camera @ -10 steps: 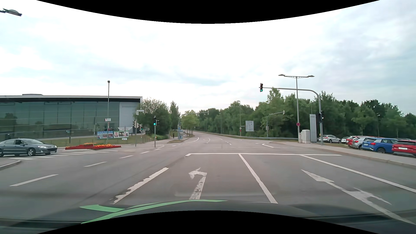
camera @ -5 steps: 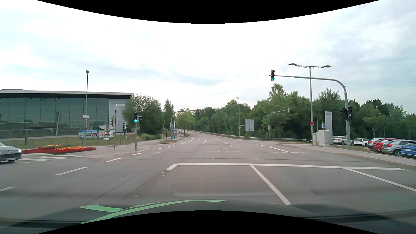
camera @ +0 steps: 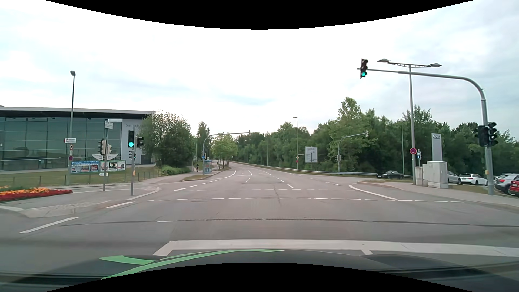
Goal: Follow the waypoints while adhering to traffic rules and regulations
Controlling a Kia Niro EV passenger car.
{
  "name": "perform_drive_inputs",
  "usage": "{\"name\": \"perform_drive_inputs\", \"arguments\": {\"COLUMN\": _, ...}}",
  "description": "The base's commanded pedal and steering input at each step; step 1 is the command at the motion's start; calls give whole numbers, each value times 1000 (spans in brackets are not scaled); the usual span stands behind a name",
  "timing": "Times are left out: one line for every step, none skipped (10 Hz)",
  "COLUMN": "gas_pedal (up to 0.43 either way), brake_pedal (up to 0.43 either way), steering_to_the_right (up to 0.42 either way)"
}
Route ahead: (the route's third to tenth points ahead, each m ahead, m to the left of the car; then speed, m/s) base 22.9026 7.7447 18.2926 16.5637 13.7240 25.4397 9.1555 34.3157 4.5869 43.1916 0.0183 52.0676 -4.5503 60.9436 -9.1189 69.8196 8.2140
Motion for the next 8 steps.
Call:
{"name": "perform_drive_inputs", "arguments": {"gas_pedal": 0, "brake_pedal": 213, "steering_to_the_right": 19}}
{"name": "perform_drive_inputs", "arguments": {"gas_pedal": 0, "brake_pedal": 213, "steering_to_the_right": 17}}
{"name": "perform_drive_inputs", "arguments": {"gas_pedal": 0, "brake_pedal": 220, "steering_to_the_right": 16}}
{"name": "perform_drive_inputs", "arguments": {"gas_pedal": 0, "brake_pedal": 220, "steering_to_the_right": 15}}
{"name": "perform_drive_inputs", "arguments": {"gas_pedal": 0, "brake_pedal": 220, "steering_to_the_right": 13}}
{"name": "perform_drive_inputs", "arguments": {"gas_pedal": 0, "brake_pedal": 220, "steering_to_the_right": 8}}
{"name": "perform_drive_inputs", "arguments": {"gas_pedal": 0, "brake_pedal": 220, "steering_to_the_right": 3}}
{"name": "perform_drive_inputs", "arguments": {"gas_pedal": 0, "brake_pedal": 220, "steering_to_the_right": -5}}
